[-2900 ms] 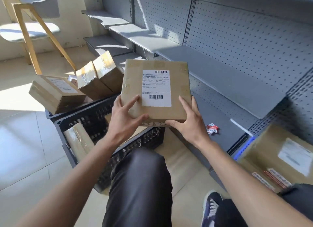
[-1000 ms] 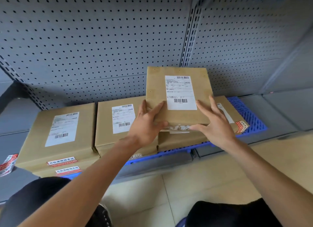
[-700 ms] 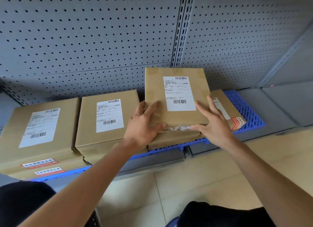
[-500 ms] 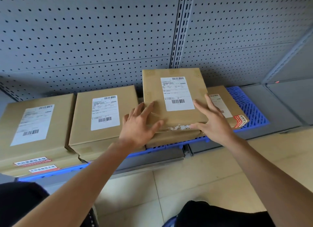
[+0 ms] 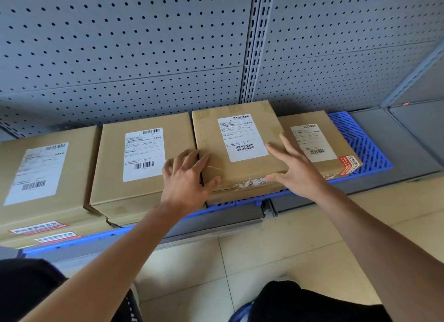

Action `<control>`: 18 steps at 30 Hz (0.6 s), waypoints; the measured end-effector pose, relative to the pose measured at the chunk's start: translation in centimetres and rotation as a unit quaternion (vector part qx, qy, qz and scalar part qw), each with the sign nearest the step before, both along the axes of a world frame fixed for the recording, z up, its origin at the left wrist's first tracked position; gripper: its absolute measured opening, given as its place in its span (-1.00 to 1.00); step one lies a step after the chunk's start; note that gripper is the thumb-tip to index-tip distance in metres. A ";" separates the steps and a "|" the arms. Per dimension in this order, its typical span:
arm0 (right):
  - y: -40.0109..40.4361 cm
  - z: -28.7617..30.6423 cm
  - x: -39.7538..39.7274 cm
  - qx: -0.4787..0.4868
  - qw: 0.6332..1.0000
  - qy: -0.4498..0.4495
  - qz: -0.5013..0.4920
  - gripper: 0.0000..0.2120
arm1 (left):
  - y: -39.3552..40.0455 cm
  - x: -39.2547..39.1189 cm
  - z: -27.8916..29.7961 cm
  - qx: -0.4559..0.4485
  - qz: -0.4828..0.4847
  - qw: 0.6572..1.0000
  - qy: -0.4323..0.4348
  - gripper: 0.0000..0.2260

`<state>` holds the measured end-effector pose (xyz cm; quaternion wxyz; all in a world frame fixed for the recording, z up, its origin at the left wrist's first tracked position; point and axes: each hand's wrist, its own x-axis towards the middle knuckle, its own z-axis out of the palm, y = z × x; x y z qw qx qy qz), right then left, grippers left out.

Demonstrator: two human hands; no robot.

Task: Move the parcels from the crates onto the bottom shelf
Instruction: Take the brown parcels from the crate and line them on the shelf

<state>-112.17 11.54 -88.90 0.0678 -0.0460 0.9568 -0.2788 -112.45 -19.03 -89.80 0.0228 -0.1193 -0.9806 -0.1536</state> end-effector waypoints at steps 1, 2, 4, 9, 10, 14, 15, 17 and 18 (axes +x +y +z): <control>0.1 -0.2 -0.1 -0.002 1.000 -0.001 0.004 -0.14 | 0.0 0.0 -0.1 -0.004 -0.001 1.000 0.001 -0.29; 0.2 -0.4 -0.2 -0.002 1.000 -0.001 0.006 -0.14 | 0.0 0.0 -0.2 -0.007 -0.002 1.000 0.001 -0.29; 0.4 -0.7 -0.3 0.002 1.000 -0.004 0.007 -0.13 | -0.1 0.0 -0.4 -0.013 -0.003 1.000 0.001 -0.30; 0.5 -1.2 -0.4 0.015 1.000 -0.018 0.019 -0.10 | 0.0 -0.1 -0.3 -0.044 -0.007 0.999 -0.008 -0.36; 0.5 -1.2 -0.5 0.020 0.999 -0.022 0.020 -0.11 | 0.0 -0.1 -0.3 -0.050 -0.009 0.999 -0.008 -0.37; 0.2 -1.2 -0.6 0.061 0.998 -0.015 0.025 -0.12 | 0.1 -0.2 -0.3 -0.053 -0.008 0.999 0.000 -0.32; 0.1 -1.1 -0.5 0.075 0.997 -0.012 0.025 -0.13 | 0.1 -0.1 -0.3 -0.054 -0.007 0.999 -0.001 -0.31; 0.0 -1.1 -0.4 0.107 0.994 -0.006 0.027 -0.13 | 0.1 -0.1 -0.2 -0.057 -0.006 0.998 -0.006 -0.28; -0.1 -1.2 -0.3 0.122 0.992 -0.001 0.031 -0.13 | 0.1 -0.1 -0.2 -0.057 -0.008 0.998 -0.007 -0.28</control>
